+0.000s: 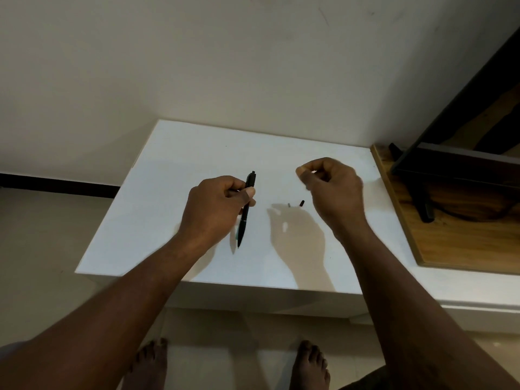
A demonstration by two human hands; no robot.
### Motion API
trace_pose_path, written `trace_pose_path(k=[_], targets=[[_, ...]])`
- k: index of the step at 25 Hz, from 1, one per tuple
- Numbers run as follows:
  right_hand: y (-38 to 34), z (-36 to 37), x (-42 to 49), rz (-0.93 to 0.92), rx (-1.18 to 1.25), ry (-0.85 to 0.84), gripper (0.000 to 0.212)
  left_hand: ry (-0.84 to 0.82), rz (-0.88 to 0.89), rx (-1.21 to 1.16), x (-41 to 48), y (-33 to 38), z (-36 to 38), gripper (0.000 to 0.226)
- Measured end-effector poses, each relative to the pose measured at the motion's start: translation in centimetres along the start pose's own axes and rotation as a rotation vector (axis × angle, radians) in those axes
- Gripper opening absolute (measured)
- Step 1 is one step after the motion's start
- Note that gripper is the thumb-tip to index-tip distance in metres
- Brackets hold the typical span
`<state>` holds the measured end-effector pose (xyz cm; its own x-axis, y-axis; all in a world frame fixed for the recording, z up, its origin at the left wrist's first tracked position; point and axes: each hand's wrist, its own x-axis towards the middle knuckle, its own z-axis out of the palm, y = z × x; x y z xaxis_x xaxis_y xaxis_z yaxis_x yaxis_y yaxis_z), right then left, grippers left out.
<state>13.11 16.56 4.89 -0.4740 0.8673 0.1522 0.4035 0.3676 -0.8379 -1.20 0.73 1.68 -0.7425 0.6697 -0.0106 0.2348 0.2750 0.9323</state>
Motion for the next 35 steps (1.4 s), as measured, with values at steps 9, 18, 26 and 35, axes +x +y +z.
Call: trace_pose_path(k=[9, 18, 26, 35], targets=[[-1.6, 3.1, -3.8, 0.012, 0.064, -0.446, 0.012, -0.015, -0.051, -0.286, 0.0, 0.7, -0.8, 0.012], [-1.7, 2.9, -3.8, 0.073, 0.145, -0.5, 0.007, -0.052, -0.068, -0.342, -0.2, 0.8, -1.2, 0.013], [0.6, 3.1, -2.7, 0.135, -0.171, -0.386, 0.008, 0.067, 0.089, 0.331, 0.4, -1.5, -0.8, 0.01], [2.0, 3.1, -1.9, 0.095, -0.48, -0.304, 0.006, -0.124, 0.116, 0.69, 0.3, -3.3, 0.1, 0.049]])
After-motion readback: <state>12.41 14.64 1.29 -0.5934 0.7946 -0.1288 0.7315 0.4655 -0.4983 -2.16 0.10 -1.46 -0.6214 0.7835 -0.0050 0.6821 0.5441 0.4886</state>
